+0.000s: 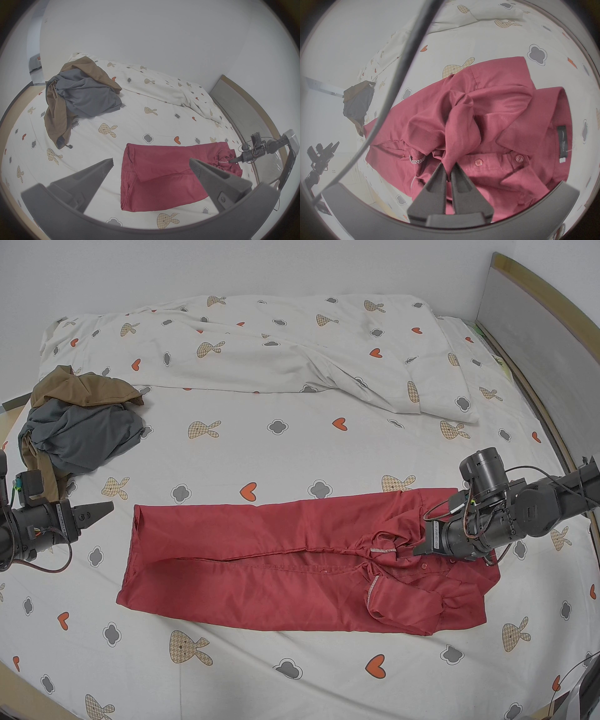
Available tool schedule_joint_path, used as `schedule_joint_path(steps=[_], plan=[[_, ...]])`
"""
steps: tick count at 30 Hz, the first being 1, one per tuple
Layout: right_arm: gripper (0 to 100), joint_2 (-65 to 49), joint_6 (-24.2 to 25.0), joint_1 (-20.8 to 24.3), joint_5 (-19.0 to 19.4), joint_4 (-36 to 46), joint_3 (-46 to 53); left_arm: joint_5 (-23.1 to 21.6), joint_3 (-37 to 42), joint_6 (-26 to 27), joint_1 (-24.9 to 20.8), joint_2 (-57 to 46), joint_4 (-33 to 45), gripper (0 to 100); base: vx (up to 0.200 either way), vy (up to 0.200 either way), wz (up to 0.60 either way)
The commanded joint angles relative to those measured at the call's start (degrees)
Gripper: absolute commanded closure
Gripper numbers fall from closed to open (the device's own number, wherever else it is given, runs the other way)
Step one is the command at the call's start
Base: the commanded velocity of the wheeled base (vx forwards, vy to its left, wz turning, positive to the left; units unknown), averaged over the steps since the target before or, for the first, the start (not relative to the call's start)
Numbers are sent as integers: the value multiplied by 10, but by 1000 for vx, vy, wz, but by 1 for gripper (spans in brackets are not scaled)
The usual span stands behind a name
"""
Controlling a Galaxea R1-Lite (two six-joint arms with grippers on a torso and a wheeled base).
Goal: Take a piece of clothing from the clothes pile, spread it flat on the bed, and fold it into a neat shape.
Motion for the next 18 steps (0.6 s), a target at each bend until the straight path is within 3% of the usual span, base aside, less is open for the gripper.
schedule_joint_path(steps=[1,9,18], plan=[[100,-66,0,6,-1,18,26,0,0,0,-1,0,0,0,0,0,0],[100,-92,3,2,-12,165,-47,-1,0,1,-1,0,0,0,0,0,0],[100,10,3,5,-21,188,-139,0,1,0,-1,-2,0,0,0,0,0]])
